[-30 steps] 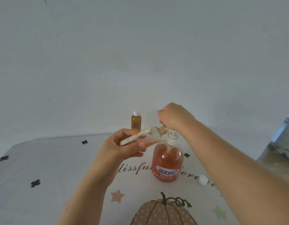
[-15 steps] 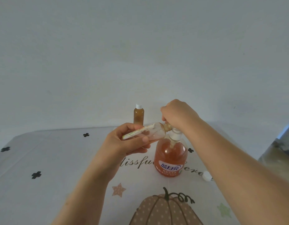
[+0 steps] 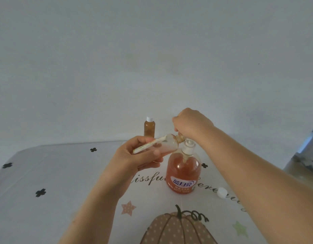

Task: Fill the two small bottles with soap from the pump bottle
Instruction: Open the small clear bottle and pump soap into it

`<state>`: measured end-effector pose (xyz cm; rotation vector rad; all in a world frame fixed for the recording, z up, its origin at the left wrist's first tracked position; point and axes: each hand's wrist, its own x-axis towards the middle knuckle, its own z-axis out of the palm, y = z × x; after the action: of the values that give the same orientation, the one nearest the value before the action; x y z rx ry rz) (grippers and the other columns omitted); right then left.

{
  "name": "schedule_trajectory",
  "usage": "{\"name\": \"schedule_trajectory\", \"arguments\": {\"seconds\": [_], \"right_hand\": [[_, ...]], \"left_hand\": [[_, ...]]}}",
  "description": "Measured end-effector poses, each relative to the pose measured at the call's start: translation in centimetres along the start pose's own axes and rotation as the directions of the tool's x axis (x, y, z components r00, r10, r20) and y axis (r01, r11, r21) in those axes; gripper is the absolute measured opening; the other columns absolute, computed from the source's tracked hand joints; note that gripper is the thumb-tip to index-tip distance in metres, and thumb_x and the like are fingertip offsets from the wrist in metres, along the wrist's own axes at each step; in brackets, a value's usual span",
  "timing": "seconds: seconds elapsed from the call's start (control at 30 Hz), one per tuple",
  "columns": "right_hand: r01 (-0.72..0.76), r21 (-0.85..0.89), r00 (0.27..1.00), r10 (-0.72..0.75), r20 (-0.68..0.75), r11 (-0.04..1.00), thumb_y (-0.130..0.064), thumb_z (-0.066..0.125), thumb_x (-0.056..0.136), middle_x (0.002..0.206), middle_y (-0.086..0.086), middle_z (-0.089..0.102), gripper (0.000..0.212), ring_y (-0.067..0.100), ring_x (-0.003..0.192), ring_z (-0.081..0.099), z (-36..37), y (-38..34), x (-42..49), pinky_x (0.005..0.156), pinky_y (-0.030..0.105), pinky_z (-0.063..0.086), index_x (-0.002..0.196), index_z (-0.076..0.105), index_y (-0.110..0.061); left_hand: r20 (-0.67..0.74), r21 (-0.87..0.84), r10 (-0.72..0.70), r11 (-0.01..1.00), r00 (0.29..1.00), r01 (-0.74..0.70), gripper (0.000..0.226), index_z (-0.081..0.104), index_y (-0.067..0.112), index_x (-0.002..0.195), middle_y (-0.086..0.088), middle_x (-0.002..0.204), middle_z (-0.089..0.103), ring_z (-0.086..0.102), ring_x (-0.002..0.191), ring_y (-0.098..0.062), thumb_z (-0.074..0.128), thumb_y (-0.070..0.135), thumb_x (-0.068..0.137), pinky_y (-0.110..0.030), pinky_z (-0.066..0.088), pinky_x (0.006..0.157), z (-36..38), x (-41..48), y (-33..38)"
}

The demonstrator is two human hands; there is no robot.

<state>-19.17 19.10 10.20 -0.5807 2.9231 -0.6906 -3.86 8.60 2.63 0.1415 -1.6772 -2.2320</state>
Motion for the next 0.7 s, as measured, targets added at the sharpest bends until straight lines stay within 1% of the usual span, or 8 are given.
{"name": "schedule_trajectory", "arguments": {"seconds": [0.07, 0.17, 0.27, 0.33, 0.37, 0.43, 0.57, 0.7], "right_hand": [[-0.002, -0.016, 1.000, 0.002, 0.011, 1.000, -0.012, 0.048, 0.089, 0.093, 0.005, 0.075, 0.021, 0.024, 0.071, 0.060, -0.1, -0.1, 0.1, 0.062, 0.027, 0.040, 0.091, 0.068, -0.010], [-0.030, 0.006, 0.999, 0.029, 0.034, 1.000, -0.012, 0.047, 0.089, 0.097, 0.005, 0.076, 0.028, 0.023, 0.073, 0.061, 0.0, -0.1, 0.6, 0.067, 0.029, 0.043, 0.098, 0.073, -0.009], [-0.061, 0.067, 0.997, 0.058, 0.040, 0.996, -0.012, 0.046, 0.088, 0.099, 0.007, 0.078, 0.032, 0.024, 0.076, 0.063, 0.3, 0.2, 1.1, 0.077, 0.032, 0.051, 0.100, 0.075, -0.008], [-0.081, 0.088, 0.996, 0.078, 0.037, 0.993, -0.013, 0.046, 0.088, 0.095, 0.007, 0.078, 0.032, 0.024, 0.080, 0.068, 0.6, 0.4, 1.4, 0.084, 0.034, 0.054, 0.099, 0.075, -0.009], [-0.087, 0.088, 0.996, 0.085, 0.035, 0.992, -0.012, 0.046, 0.087, 0.093, 0.007, 0.078, 0.031, 0.024, 0.083, 0.070, 0.8, 0.5, 1.4, 0.086, 0.035, 0.054, 0.098, 0.075, -0.009], [-0.094, 0.073, 0.995, 0.091, 0.043, 0.993, -0.010, 0.048, 0.085, 0.091, 0.006, 0.078, 0.030, 0.026, 0.086, 0.071, 1.2, 0.7, 1.5, 0.086, 0.035, 0.054, 0.095, 0.076, -0.010], [-0.093, 0.070, 0.995, 0.090, 0.039, 0.993, -0.008, 0.050, 0.084, 0.093, 0.006, 0.077, 0.031, 0.026, 0.086, 0.070, 1.8, 0.8, 1.8, 0.086, 0.034, 0.054, 0.096, 0.078, -0.010], [-0.067, 0.066, 0.997, 0.065, 0.036, 0.996, -0.011, 0.048, 0.084, 0.092, 0.005, 0.074, 0.029, 0.026, 0.085, 0.068, 1.9, 0.8, 1.5, 0.083, 0.035, 0.053, 0.096, 0.075, -0.012]], "left_hand": [[-0.009, -0.002, 0.008, 1.000, 1.000, -0.008, 0.029, 0.074, 0.017, 0.085, -0.018, 0.094, 0.073, 0.071, 0.079, -0.030, 0.086, 0.019, 0.058, -0.031, 0.058, 0.071, 0.1, -0.1, 0.0], [-0.024, -0.008, 0.023, 1.000, 0.999, -0.023, 0.033, 0.075, 0.019, 0.083, -0.017, 0.093, 0.074, 0.071, 0.079, -0.030, 0.086, 0.025, 0.053, -0.031, 0.058, 0.070, 0.3, -0.1, 0.0], [-0.012, -0.006, 0.022, 1.000, 1.000, -0.022, 0.034, 0.074, 0.018, 0.085, -0.017, 0.097, 0.074, 0.071, 0.080, -0.030, 0.086, 0.025, 0.054, -0.031, 0.057, 0.071, 0.3, -0.1, 0.0], [-0.008, 0.005, 0.012, 1.000, 1.000, -0.012, 0.031, 0.074, 0.016, 0.087, -0.018, 0.098, 0.073, 0.071, 0.080, -0.031, 0.086, 0.020, 0.059, -0.031, 0.057, 0.071, 0.2, -0.1, -0.1], [-0.011, 0.009, 0.006, 1.000, 1.000, -0.005, 0.028, 0.073, 0.015, 0.087, -0.019, 0.097, 0.073, 0.071, 0.080, -0.031, 0.085, 0.017, 0.062, -0.031, 0.058, 0.071, 0.1, 0.1, -0.1], [-0.023, 0.016, -0.013, 1.000, 1.000, 0.014, 0.024, 0.071, 0.014, 0.088, -0.019, 0.095, 0.073, 0.071, 0.079, -0.031, 0.080, 0.013, 0.065, -0.032, 0.058, 0.070, 0.0, 0.3, -0.4], [-0.029, 0.028, -0.033, 0.999, 0.999, 0.034, 0.030, 0.069, 0.007, 0.093, -0.017, 0.096, 0.073, 0.071, 0.077, -0.029, 0.078, 0.011, 0.065, -0.032, 0.058, 0.070, -0.2, 0.6, -0.7], [-0.023, 0.034, -0.025, 0.999, 0.999, 0.026, 0.027, 0.069, 0.009, 0.091, -0.018, 0.096, 0.073, 0.071, 0.076, -0.029, 0.077, 0.012, 0.066, -0.032, 0.059, 0.071, -0.2, 0.5, -0.8]]}}
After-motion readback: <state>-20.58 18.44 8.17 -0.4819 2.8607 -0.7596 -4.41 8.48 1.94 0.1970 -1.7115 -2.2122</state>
